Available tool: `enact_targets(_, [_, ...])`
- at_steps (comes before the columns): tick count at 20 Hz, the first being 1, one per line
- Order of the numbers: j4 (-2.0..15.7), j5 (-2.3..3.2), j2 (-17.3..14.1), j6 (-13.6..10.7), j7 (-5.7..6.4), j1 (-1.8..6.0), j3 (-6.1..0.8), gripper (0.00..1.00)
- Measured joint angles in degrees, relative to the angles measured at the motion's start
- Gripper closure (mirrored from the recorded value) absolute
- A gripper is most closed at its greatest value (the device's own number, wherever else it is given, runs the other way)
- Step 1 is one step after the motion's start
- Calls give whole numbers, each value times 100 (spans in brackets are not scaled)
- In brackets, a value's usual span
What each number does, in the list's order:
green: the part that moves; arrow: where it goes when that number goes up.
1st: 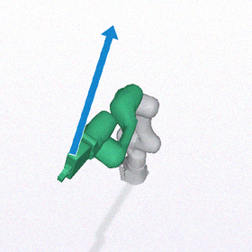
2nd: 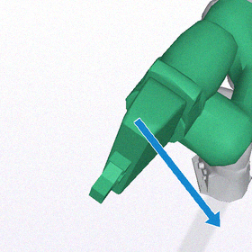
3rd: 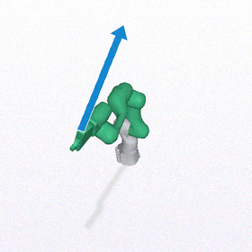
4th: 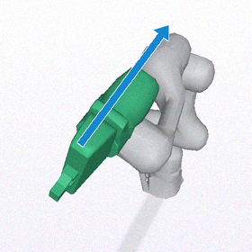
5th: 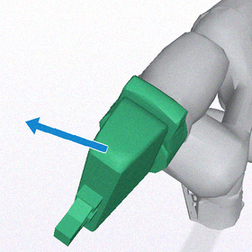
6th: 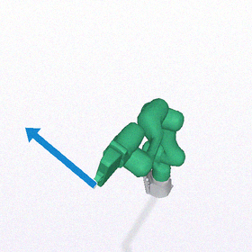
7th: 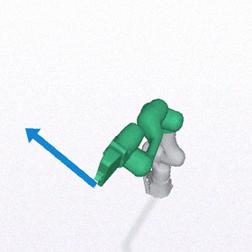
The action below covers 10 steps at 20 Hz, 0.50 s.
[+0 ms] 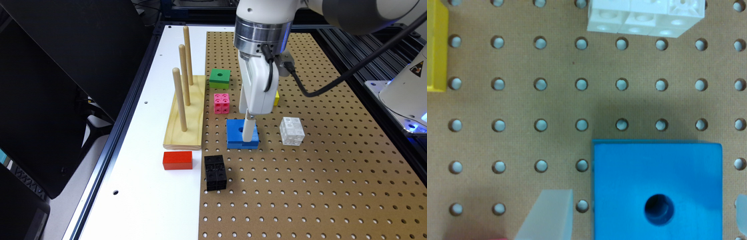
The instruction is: Pick up blue block.
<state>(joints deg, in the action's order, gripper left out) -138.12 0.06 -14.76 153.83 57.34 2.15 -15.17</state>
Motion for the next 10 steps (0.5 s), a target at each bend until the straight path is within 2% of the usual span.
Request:
enact_targets(4, [197,48,-309,94,0,0,13,0])
enact_targets(7, [349,54,-465,94,0,-8,16,0])
enact_targets(10, [419,54,-525,94,0,-17,13,0])
